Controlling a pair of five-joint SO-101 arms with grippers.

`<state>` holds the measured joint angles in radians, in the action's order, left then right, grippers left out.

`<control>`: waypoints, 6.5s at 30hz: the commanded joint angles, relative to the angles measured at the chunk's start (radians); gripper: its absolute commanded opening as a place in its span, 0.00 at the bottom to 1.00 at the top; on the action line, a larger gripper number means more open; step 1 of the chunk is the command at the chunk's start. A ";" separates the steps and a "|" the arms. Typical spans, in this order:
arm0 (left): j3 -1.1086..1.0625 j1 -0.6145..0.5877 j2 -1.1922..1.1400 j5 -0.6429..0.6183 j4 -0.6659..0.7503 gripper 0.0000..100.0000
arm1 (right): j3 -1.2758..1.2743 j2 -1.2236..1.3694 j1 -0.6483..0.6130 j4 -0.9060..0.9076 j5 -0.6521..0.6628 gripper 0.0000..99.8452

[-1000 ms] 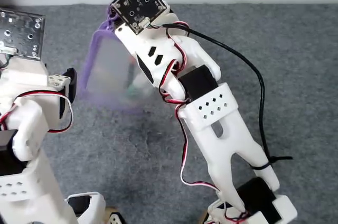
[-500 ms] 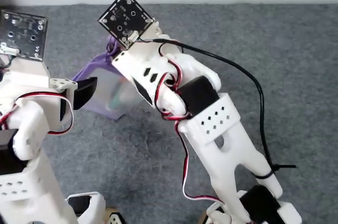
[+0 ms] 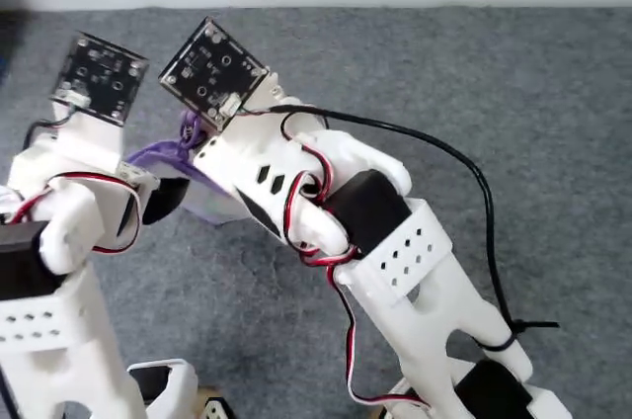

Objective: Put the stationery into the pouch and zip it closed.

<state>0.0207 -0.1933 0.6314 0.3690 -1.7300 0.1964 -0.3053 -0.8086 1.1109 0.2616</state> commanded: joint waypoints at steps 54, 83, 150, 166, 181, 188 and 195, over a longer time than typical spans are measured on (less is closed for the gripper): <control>-0.024 0.190 0.017 -0.183 0.114 0.01 | 0.002 0.094 0.367 -0.114 -0.083 0.01; 0.076 0.189 0.006 -0.253 0.068 0.01 | 0.003 0.033 0.340 -0.136 -0.190 0.01; 0.074 0.152 0.014 -0.084 0.077 0.01 | 0.008 -0.120 -0.028 0.027 -0.212 0.01; 0.214 0.204 0.017 -0.244 0.037 0.01 | -0.044 -0.081 0.285 -0.124 -0.213 0.01; 0.366 0.253 0.017 -0.327 -0.023 0.01 | -0.377 -0.067 0.475 -0.426 -0.213 0.01; 0.364 0.261 0.072 -0.342 -0.023 0.01 | -0.486 -0.067 0.539 -0.538 -0.213 0.01; 0.361 0.256 0.078 -0.345 -0.023 0.01 | -0.480 -0.090 0.515 -0.545 -0.258 0.01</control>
<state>0.3583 0.0644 0.7020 0.0361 -1.7346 -0.3299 -0.3621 -0.2808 0.5861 0.0437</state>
